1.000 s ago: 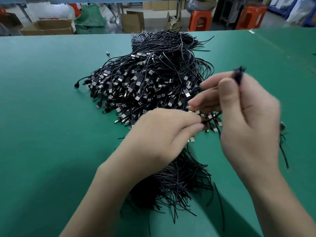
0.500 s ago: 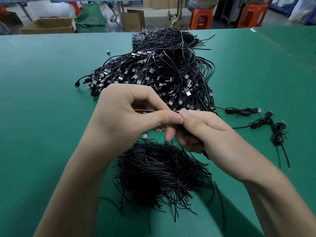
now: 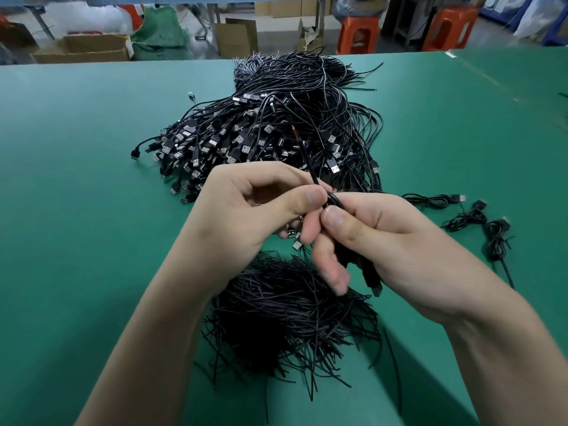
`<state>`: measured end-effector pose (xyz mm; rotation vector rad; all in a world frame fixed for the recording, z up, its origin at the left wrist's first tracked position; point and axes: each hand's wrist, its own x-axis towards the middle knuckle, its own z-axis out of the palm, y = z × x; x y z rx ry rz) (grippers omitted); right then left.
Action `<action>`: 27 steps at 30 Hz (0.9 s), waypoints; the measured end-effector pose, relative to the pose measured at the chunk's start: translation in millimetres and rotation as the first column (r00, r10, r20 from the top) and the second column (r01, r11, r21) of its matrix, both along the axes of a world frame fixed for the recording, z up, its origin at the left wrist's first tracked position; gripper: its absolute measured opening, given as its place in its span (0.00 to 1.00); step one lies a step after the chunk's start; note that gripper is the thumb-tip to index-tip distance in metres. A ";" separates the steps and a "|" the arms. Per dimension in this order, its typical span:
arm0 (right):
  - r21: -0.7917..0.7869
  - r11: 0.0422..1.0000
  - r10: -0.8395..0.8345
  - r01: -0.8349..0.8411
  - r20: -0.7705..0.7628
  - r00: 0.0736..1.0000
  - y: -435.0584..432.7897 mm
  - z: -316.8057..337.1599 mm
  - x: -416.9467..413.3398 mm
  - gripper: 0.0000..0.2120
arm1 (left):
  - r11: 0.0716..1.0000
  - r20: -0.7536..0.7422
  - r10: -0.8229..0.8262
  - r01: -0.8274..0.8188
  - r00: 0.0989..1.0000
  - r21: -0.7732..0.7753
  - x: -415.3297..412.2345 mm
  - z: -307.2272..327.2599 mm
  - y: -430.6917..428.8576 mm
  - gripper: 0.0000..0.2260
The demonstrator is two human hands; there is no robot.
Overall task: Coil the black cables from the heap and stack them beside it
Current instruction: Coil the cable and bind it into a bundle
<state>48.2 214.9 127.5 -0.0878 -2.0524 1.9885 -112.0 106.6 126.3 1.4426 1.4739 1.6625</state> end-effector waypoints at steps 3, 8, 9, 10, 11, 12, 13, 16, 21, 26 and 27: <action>-0.066 0.997 -0.025 0.025 0.010 1.000 -1.1 0.4 -2.5 0.11 | 0.998 -0.022 0.070 -0.070 0.997 -0.005 -0.4 -2.5 2.3 0.04; -0.147 0.966 -0.222 0.213 -0.044 0.974 -12.5 -0.5 -10.8 0.09 | 0.984 -0.007 0.175 -0.175 0.984 0.004 3.5 -4.2 6.1 0.05; -0.096 0.948 -0.309 0.302 -0.059 0.949 -14.8 -2.3 -12.6 0.10 | 0.984 -0.002 0.181 -0.181 0.984 0.010 3.4 -4.8 6.5 0.05; 0.032 0.906 -0.419 0.423 -0.077 0.905 -16.3 -4.7 -13.7 0.10 | 0.982 -0.002 0.186 -0.186 0.982 0.018 2.5 -5.5 6.3 0.05; 0.219 0.818 -0.521 0.532 -0.109 0.846 -16.8 -7.2 -14.1 0.11 | 0.980 -0.006 0.199 -0.199 0.980 0.026 2.0 -6.2 6.7 0.04; 0.386 0.711 -0.584 0.588 -0.143 0.799 -17.0 -9.2 -14.2 0.11 | 0.976 -0.002 0.214 -0.213 0.977 0.034 2.2 -6.8 7.0 0.04; 0.489 0.639 -0.606 0.593 -0.154 0.780 -17.8 -10.8 -15.0 0.11 | 0.974 0.014 0.221 -0.221 0.975 0.042 3.2 -7.3 7.8 0.04; 0.553 0.684 -0.560 0.476 -0.020 0.828 -24.7 -12.4 -18.8 0.12 | 0.972 0.087 0.216 -0.223 0.972 0.078 8.0 -8.7 10.0 0.05; 0.356 0.889 -0.343 0.288 0.100 0.934 -24.1 -11.1 -17.3 0.09 | 0.987 0.157 0.144 -0.154 0.977 0.053 5.1 -9.2 6.6 0.09; 0.443 0.854 -0.345 0.274 0.088 0.934 -19.8 -12.5 -16.0 0.14 | 0.986 0.105 0.145 -0.153 0.984 0.068 0.1 -8.3 5.6 0.08; 0.490 0.821 -0.375 0.294 0.075 0.924 -19.1 -12.9 -15.9 0.15 | 0.987 0.082 0.139 -0.144 0.987 0.066 -0.7 -8.6 5.4 0.07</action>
